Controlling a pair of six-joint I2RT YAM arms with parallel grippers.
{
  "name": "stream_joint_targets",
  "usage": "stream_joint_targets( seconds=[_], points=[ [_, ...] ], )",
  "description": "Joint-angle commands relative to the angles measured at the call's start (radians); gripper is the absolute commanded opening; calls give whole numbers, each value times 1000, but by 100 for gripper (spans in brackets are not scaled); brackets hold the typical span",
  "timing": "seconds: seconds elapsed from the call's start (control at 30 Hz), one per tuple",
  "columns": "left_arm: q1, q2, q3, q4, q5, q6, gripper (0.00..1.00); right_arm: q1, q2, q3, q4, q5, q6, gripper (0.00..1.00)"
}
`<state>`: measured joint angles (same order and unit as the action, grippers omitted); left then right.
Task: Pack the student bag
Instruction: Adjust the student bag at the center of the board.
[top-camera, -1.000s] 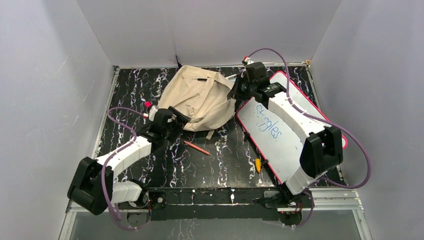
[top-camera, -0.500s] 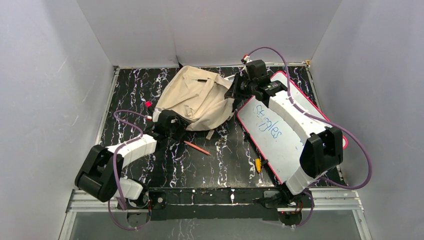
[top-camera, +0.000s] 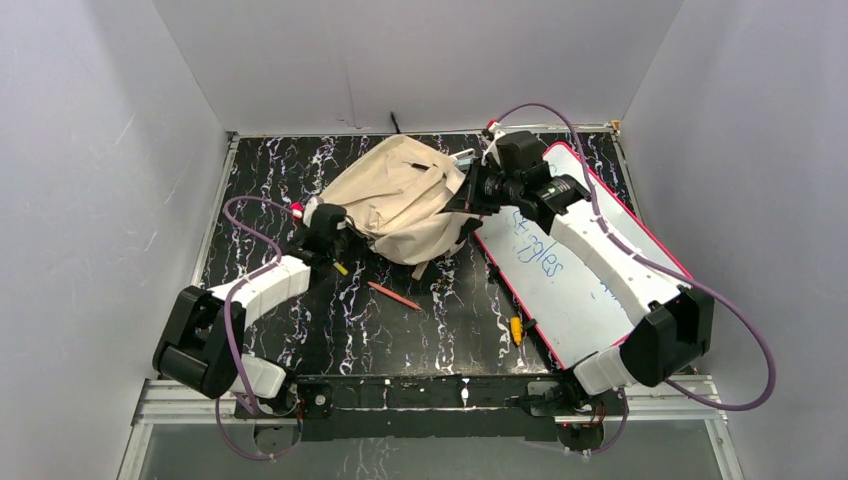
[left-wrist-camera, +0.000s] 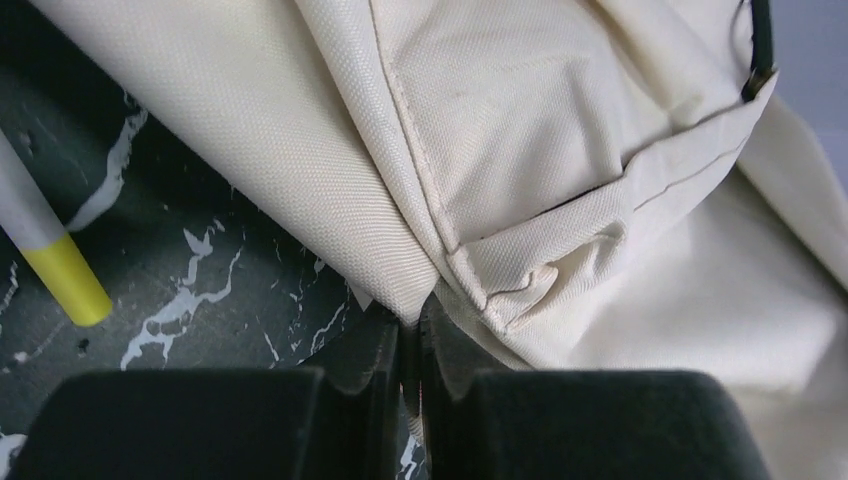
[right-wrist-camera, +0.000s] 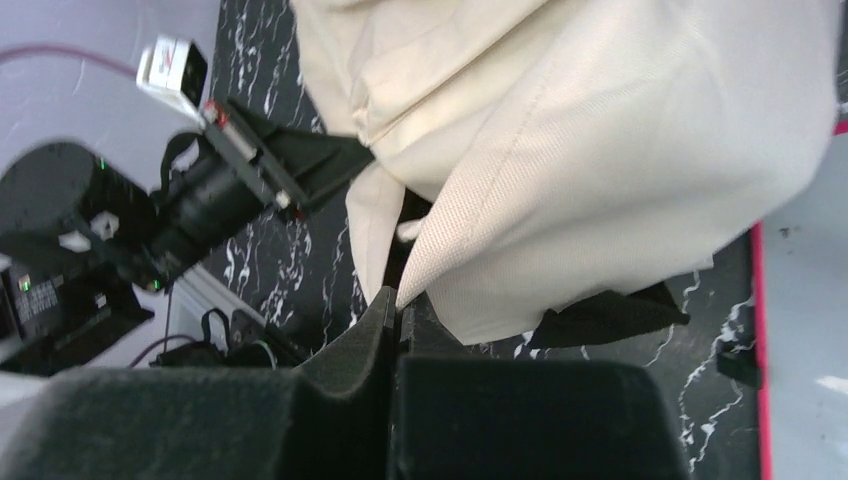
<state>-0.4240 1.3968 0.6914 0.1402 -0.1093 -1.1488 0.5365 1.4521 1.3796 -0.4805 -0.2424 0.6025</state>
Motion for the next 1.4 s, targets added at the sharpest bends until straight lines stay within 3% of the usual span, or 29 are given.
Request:
stream_joint_targets(
  seconds=[0.0, 0.3, 0.4, 0.5, 0.6, 0.67, 0.73, 0.83, 0.93, 1.03, 1.2, 1.37],
  points=[
    [61, -37, 104, -26, 40, 170, 0, 95, -131, -33, 9, -18, 49, 0],
    [111, -115, 141, -134, 35, 334, 0, 303, -228, -188, -19, 61, 156, 0],
    [135, -128, 129, -178, 36, 380, 0, 373, -248, -263, 0, 83, 188, 7],
    [155, -122, 131, -193, 61, 432, 0, 413, -247, -310, -30, 116, 188, 19],
    [174, -110, 144, -224, 81, 478, 0, 416, -251, -282, -123, 178, 155, 45],
    [186, -100, 174, -267, 82, 517, 1, 416, -253, -196, -244, 312, 101, 57],
    [189, -106, 184, -299, 62, 543, 6, 416, -264, -137, -306, 423, 45, 63],
    [194, -153, 156, -278, 60, 539, 22, 414, -276, -81, -341, 547, 1, 66],
    [197, -165, 157, -294, 58, 539, 39, 413, -260, -50, -367, 631, -14, 66],
    [197, -159, 178, -331, 90, 549, 50, 402, -237, -56, -393, 685, -7, 63],
    [197, -224, 118, -318, 238, 508, 61, 360, -246, -142, -338, 637, -15, 66],
    [196, -331, 30, -342, 276, 407, 73, 325, -224, -209, -302, 573, -22, 67]
  ],
)
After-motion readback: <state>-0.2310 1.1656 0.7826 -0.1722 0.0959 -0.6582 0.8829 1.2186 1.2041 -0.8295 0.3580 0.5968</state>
